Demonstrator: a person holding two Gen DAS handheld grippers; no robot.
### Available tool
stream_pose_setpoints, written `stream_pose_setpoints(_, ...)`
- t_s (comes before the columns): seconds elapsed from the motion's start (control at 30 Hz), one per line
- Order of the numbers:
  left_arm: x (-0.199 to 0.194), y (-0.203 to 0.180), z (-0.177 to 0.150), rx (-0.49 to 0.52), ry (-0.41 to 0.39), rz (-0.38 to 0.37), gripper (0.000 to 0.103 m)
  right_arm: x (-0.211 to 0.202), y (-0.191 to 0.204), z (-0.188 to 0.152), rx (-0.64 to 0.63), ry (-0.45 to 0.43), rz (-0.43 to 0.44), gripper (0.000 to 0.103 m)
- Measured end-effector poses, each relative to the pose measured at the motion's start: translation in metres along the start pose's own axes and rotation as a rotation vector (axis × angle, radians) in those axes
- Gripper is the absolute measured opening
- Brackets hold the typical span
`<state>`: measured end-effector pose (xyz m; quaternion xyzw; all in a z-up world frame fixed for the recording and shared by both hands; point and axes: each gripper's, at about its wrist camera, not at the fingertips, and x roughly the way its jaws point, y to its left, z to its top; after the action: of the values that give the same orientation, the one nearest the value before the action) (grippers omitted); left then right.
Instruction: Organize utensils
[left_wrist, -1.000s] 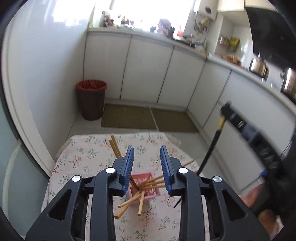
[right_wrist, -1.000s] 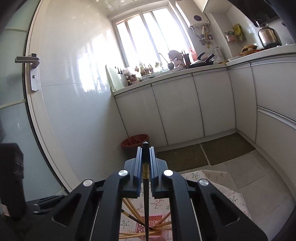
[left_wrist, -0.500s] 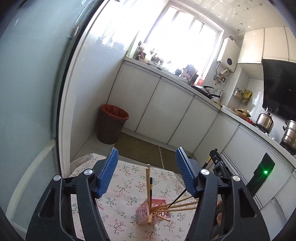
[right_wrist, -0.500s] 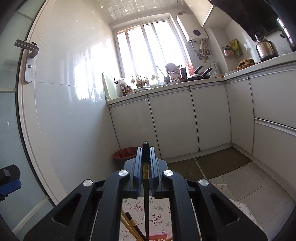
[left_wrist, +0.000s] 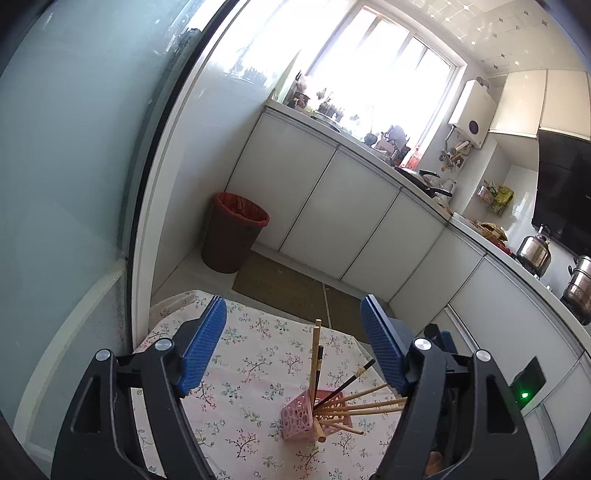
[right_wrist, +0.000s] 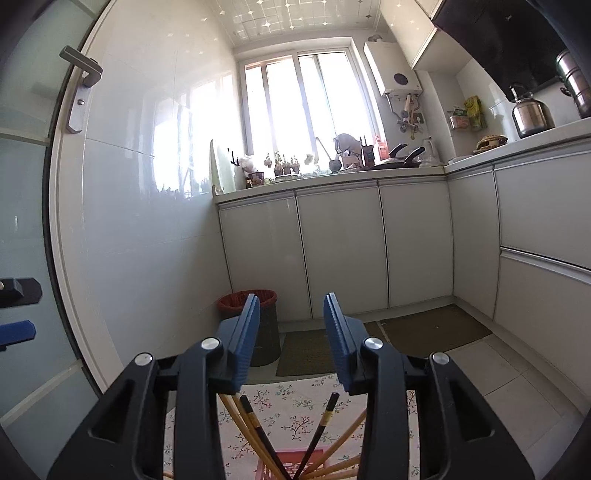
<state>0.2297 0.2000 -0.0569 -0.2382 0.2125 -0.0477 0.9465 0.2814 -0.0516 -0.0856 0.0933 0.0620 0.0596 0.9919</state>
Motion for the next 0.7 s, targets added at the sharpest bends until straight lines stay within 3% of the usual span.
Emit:
stream_pose_setpoints(0.17, 0.0, -0.013, -0.004, 0.028, 0.028, 0.008, 0.075, -0.02, -0.009, 0.026, 0.026, 0.012, -0.023, 0.04)
stream_pose_setpoints(0.27, -0.005, -0.018, -0.006, 0.03, 0.021, 0.016, 0.083, -0.033, -0.012, 0.034, 0.031, 0.018, -0.045, 0.055)
stream_pose_setpoints(0.33, -0.008, -0.022, -0.006, 0.039, 0.02, 0.021, 0.085, -0.044, -0.015, 0.037, 0.039, 0.028, -0.065, 0.074)
stream_pose_setpoints(0.4, -0.014, -0.028, -0.007, 0.05, 0.014, 0.033, 0.095, -0.054, -0.018, 0.041, 0.048, 0.045, -0.087, 0.081)
stream_pose_setpoints(0.5, -0.025, -0.04, -0.009, 0.077, 0.005, 0.055, 0.096, -0.072, -0.024, 0.047, 0.05, 0.094, -0.158, 0.094)
stream_pose_setpoints(0.7, -0.054, -0.066, -0.03, 0.101, 0.007, 0.085, 0.096, -0.119, -0.05, 0.058, 0.125, 0.167, -0.289, 0.096)
